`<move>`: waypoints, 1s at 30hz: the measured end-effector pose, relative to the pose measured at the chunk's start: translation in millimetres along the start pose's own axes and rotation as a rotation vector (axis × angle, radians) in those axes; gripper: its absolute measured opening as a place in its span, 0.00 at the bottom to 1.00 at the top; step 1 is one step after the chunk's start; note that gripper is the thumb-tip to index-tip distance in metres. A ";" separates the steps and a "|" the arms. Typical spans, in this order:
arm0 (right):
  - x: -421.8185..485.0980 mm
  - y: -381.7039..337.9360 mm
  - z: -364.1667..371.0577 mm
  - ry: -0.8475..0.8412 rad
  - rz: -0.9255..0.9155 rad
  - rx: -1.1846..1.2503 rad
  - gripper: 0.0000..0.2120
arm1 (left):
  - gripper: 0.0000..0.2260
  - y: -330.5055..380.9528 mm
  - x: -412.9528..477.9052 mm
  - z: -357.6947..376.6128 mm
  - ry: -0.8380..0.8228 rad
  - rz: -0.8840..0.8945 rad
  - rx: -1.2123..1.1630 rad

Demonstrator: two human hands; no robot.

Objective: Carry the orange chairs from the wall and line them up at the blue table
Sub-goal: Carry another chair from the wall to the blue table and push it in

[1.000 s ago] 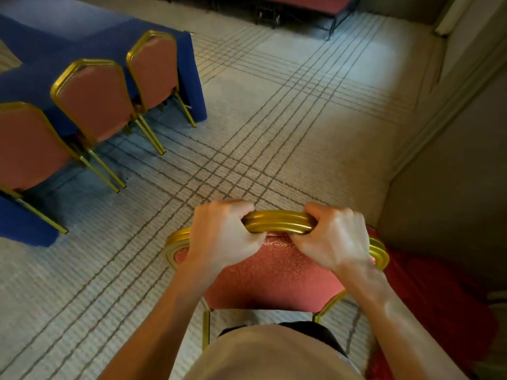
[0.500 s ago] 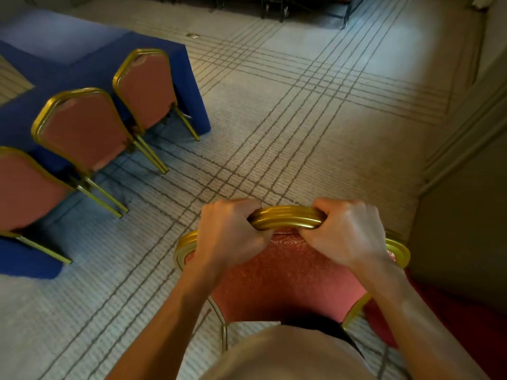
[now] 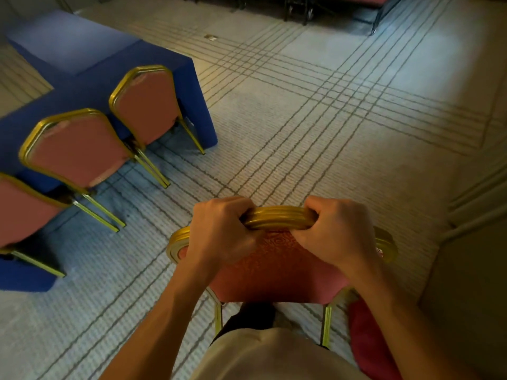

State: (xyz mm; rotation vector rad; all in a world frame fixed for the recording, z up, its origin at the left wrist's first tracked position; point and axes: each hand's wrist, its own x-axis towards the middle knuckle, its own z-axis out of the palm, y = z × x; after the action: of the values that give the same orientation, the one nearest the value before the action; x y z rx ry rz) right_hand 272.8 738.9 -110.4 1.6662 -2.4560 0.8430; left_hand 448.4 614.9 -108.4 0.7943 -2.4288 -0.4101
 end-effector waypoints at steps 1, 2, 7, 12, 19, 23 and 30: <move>13.4 5.7 6.8 -0.012 -0.007 0.011 0.21 | 0.13 -7.9 11.9 6.2 -0.002 -0.009 0.004; 28.2 13.2 15.6 -0.024 -0.010 0.020 0.21 | 0.13 -17.4 24.7 14.3 -0.004 -0.022 -0.001; 106.8 43.5 55.7 -0.094 -0.019 -0.012 0.23 | 0.11 -63.9 90.3 54.0 -0.029 -0.062 0.013; 210.2 68.4 77.0 -0.101 0.007 -0.095 0.22 | 0.10 -110.9 193.1 80.2 -0.051 -0.073 -0.005; 319.9 100.9 83.9 -0.062 0.043 -0.086 0.17 | 0.15 -142.4 312.4 103.0 -0.048 -0.009 -0.061; 376.7 125.3 87.4 -0.051 0.046 -0.111 0.17 | 0.14 -154.0 373.8 117.5 -0.058 0.001 -0.049; 466.1 200.7 108.3 -0.081 0.022 -0.087 0.18 | 0.13 -164.4 475.8 171.8 -0.075 0.009 0.003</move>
State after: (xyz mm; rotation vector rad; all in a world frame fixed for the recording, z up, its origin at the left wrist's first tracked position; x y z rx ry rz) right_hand -69.3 349.1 -125.2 1.6789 -2.5282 0.6731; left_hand 100.2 213.1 -126.4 0.7824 -2.5016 -0.4401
